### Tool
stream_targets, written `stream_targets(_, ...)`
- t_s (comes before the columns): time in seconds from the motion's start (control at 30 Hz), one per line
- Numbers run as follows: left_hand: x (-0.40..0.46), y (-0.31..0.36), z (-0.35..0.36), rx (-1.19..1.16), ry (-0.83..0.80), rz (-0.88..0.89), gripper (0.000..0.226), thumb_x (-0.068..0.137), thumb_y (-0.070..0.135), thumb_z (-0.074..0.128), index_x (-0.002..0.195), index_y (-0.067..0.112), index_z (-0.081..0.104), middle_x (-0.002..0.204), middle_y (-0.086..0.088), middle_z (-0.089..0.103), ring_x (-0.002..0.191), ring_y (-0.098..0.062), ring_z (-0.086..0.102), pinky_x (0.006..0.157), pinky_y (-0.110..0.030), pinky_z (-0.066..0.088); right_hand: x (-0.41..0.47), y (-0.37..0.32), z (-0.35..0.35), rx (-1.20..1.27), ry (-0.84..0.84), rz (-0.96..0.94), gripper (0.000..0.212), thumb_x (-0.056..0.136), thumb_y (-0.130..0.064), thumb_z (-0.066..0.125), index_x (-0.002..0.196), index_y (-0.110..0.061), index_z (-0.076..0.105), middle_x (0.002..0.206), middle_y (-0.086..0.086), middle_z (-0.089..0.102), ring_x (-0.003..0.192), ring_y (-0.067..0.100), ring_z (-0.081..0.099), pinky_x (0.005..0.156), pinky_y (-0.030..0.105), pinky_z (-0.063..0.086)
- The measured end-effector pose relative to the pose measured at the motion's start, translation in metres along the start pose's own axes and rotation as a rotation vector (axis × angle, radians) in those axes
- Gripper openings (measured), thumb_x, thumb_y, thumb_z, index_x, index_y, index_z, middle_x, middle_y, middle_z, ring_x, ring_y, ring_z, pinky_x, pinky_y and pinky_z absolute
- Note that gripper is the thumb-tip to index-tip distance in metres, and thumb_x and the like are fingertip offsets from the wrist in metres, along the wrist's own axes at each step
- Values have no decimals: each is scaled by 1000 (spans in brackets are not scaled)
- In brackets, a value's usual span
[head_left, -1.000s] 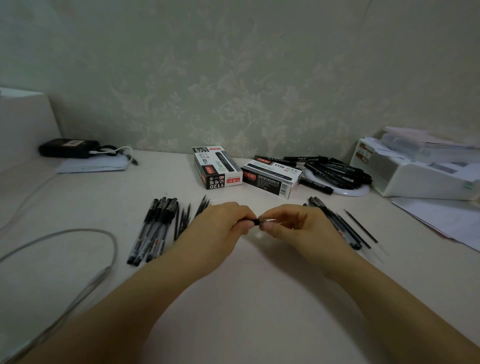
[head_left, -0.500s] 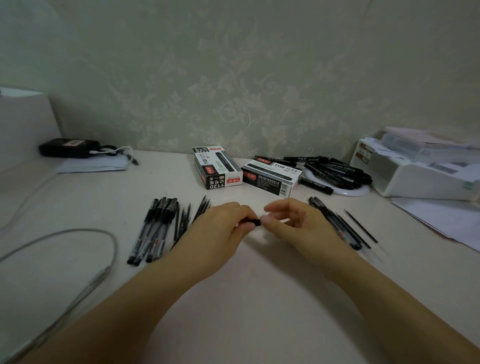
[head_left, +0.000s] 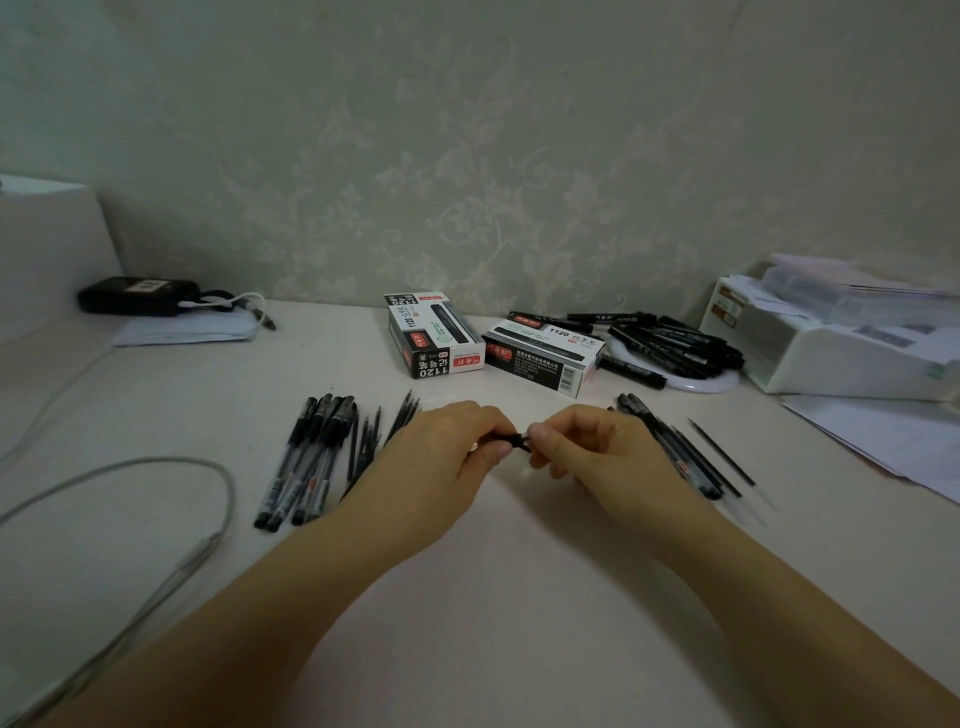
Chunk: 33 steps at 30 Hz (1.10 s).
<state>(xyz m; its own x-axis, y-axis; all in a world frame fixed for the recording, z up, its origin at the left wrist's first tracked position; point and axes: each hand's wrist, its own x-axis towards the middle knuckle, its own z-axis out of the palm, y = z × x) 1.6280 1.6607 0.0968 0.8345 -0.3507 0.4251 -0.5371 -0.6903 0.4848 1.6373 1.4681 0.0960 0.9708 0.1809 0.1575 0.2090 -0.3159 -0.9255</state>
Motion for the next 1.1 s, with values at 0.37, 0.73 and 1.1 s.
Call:
stream_targets(0.37,0,-2,1,-12,19,-6,17,97,28,51,107,27,65,93,11,63,86,-6,56,80,-32,49,1,-2,-2,101,15,88,19,89,-32,69,94,-14,71,79,-2,75,63,1,61,55,11,46)
stream_targets(0.73,0,-4,0,-4,58,-105,17,97,25,51,108,30,63,92,12,65,82,-2,57,75,-19,48,7,4,-12,41,310,62,5,90,-29,70,90,-24,70,78,-5,74,58,-5,59,64,19,46)
stream_targets(1.1,-2,-2,-1,1,46,-91,21,97,25,51,114,35,61,88,12,62,75,-2,56,70,-16,43,-3,7,-6,-668,-36,-61,10,84,-42,74,89,-33,72,78,-14,65,71,-3,55,62,13,36)
